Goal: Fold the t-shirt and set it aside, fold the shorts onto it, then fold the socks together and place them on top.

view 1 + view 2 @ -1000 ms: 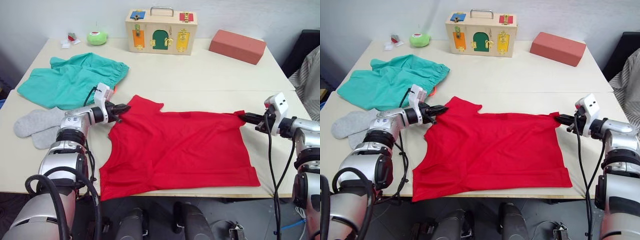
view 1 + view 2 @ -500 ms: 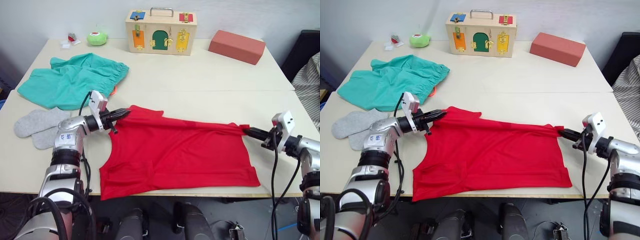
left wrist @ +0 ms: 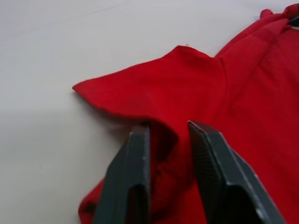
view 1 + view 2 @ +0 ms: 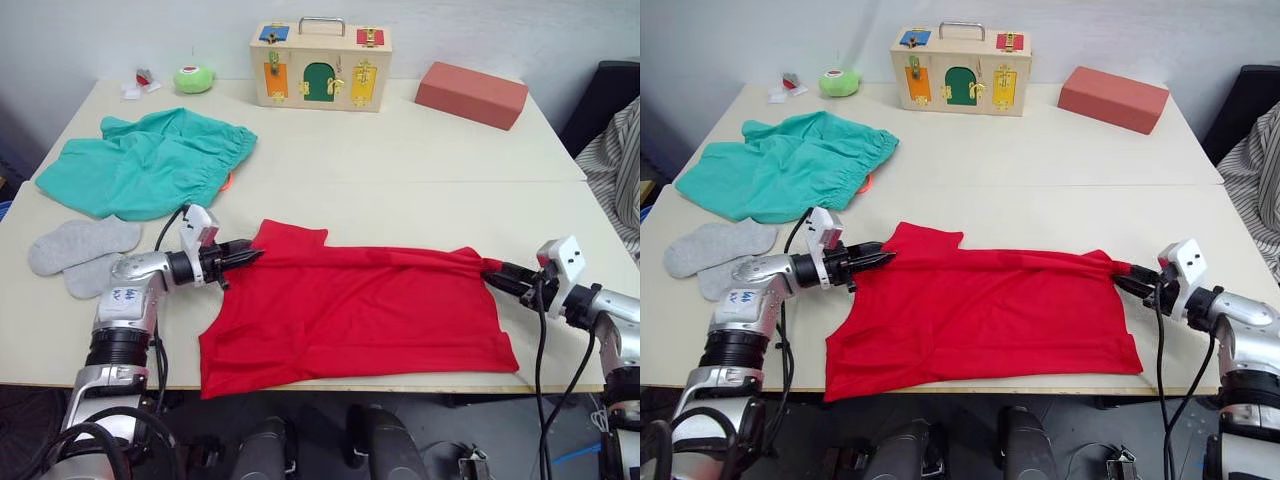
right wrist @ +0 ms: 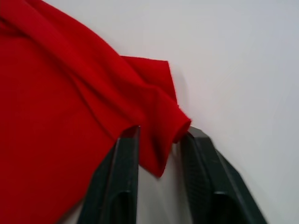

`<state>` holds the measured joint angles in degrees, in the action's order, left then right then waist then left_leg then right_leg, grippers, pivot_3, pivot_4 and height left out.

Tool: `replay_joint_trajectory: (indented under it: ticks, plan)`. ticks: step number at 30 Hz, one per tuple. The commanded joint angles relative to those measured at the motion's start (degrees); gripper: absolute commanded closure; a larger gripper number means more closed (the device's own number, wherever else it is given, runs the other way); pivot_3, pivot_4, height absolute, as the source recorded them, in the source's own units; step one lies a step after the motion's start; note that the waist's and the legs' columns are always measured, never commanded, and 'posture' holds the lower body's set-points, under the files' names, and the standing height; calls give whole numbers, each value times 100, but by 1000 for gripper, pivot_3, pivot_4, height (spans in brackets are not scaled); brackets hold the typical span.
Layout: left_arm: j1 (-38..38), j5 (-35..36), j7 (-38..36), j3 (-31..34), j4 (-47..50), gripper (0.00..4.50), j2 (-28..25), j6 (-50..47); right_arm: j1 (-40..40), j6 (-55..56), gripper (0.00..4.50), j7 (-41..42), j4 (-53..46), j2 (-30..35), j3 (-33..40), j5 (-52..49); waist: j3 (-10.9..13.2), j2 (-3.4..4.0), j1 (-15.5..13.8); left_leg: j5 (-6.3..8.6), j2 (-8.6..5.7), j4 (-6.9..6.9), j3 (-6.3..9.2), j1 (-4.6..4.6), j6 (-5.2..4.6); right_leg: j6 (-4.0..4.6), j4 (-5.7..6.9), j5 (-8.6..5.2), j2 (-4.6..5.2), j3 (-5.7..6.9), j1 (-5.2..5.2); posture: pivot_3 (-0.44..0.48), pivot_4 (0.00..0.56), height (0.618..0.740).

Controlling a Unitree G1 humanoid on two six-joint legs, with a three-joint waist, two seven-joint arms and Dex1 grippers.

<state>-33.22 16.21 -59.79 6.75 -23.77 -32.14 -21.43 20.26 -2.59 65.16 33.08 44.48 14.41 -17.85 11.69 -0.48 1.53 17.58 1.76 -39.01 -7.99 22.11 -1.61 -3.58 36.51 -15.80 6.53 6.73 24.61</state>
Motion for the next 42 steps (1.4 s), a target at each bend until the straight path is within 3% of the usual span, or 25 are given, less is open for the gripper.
replay_joint_trajectory:
  ticks: [1,6,7,12,18,22,26,29,36,41,42]
  plan:
    - [-104,258,-107,125,273,1986,-467,-848,-414,-152,1838,62,-863,422,515,-327,0,0,-12,1,-1,0,1,0,-1,0,0,0,1,0,-1,0,150,740]
    - [-679,422,-205,7,-36,356,-929,-2083,-1084,28,12,14,-2026,613,928,-492,-2,-6,-41,4,-2,-1,4,-1,-5,0,-4,0,1,2,-4,0,150,740]
    - [-878,297,-127,-130,-190,28,-995,-2351,-1198,-45,0,-3,-2322,622,976,-556,-4,-9,-42,4,-1,-1,6,-1,-4,0,-4,0,1,3,-5,0,150,740]
    - [-2028,27,303,-262,-1589,28,-557,-2222,-1279,-379,0,-266,-3459,474,818,-756,-4,-9,-118,5,-3,-2,3,-3,-2,0,-1,0,-2,-1,-4,0,150,740]
    - [-3138,-659,924,-734,-3427,28,259,-1858,-1047,-715,0,-562,-3984,174,428,-851,-1,-19,-163,6,-7,-3,-3,0,-5,0,-4,0,-15,-1,-2,0,150,740]
    - [-3413,-804,1022,-727,-3982,28,640,-1476,-1124,-716,0,-599,-4080,112,384,-841,-1,-20,-215,7,-16,-6,-3,3,-13,-3,-4,1,-16,0,-2,0,150,740]
    - [-3411,-1044,635,-991,-4106,28,920,-1341,-1268,-793,0,-581,-4199,113,413,-947,-2,-21,-281,7,-15,-8,-3,2,-15,-6,-5,3,-12,0,-3,0,150,740]
    - [-3377,-1260,704,-1104,-4178,602,1092,-1027,-1389,-770,0,-601,-4254,125,472,-972,-3,-22,-304,8,-20,-8,-2,1,-18,-6,-6,3,-13,2,-5,0,150,740]
    - [-3342,-1403,977,-968,-4324,2819,1332,-330,-1705,-737,0,-648,-4389,138,644,-1016,-5,-26,-307,13,-26,-9,-2,2,-34,-16,-14,9,-1,1,-9,0,150,740]
    - [-3006,-1195,496,-757,-4042,4389,1348,589,-1945,-701,0,-670,-4414,142,767,-1023,-5,-26,-287,15,-23,-9,-3,4,-37,-22,-26,12,1,2,-10,0,150,740]
    - [-2918,-1116,359,-668,-3943,4452,1310,871,-2042,-781,0,-636,-4459,152,795,-1095,-5,-26,-284,16,-21,-9,-6,5,-37,-23,-27,13,2,2,-9,0,150,740]
